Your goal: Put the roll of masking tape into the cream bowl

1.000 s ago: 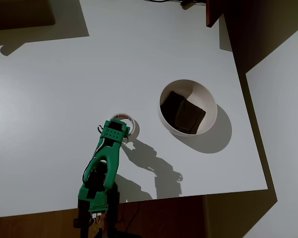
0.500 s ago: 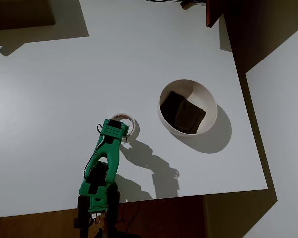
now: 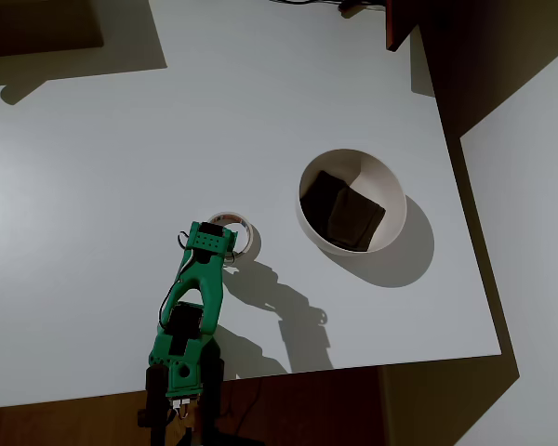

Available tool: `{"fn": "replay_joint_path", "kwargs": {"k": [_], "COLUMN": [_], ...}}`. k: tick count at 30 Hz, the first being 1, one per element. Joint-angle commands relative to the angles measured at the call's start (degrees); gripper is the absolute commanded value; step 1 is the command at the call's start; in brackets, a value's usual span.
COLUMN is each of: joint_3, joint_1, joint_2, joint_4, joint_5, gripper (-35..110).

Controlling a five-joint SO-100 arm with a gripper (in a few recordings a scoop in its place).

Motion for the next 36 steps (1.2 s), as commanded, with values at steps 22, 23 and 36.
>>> {"fn": "replay_joint_path", "kwargs": {"k": [22,23,36], "joint_3": [-3.34,-3.43,-7.47], "joint_1": [0.0,0.26,4.48], "joint_2": [21.8,23.82,60.91], "joint_4": [6.5,7.12,22.24], "joint_5": [0.18,0.35,1.05], "gripper": [-8,-8,-8]}}
